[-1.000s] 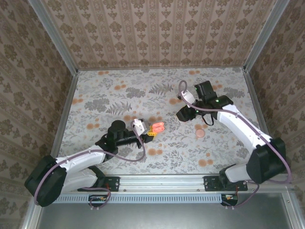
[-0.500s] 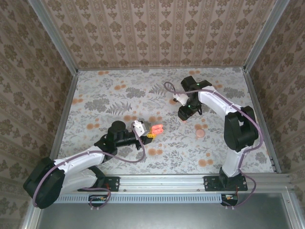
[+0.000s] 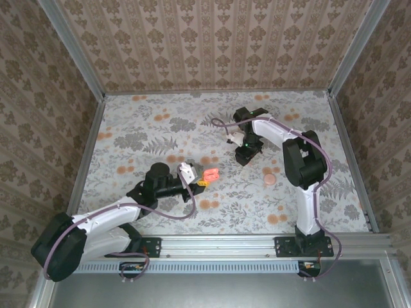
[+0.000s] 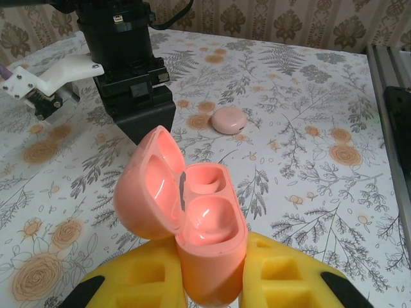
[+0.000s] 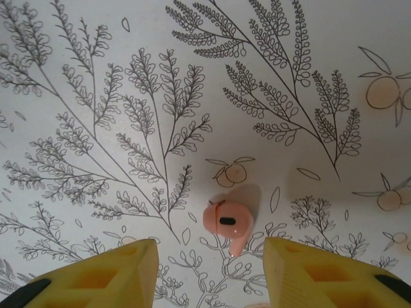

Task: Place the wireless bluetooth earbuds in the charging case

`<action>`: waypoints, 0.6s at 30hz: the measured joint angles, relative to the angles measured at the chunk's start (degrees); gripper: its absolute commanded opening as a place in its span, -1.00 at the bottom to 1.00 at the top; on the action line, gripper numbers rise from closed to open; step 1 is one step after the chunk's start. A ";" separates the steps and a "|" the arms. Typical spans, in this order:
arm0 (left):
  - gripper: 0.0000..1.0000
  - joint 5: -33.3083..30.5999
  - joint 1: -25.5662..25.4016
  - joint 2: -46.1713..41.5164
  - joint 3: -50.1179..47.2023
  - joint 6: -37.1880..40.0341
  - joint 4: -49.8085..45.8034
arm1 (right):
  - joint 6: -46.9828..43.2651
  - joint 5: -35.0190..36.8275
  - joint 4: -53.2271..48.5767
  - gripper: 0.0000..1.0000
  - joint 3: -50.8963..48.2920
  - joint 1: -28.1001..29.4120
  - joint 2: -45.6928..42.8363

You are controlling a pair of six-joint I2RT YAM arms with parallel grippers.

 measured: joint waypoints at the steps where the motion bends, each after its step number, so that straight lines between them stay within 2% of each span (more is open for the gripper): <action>1: -0.76 -0.04 0.04 0.00 0.00 0.00 -0.17 | -0.22 0.02 -0.02 -0.07 0.20 0.00 0.39; 15: -0.76 -0.02 0.37 0.00 0.00 0.13 -0.68 | -1.20 0.46 -0.63 -0.11 2.43 -0.02 4.68; 18: -0.75 -0.02 0.37 0.00 0.00 0.15 -0.68 | -1.46 0.90 -0.63 -0.17 2.73 0.00 4.83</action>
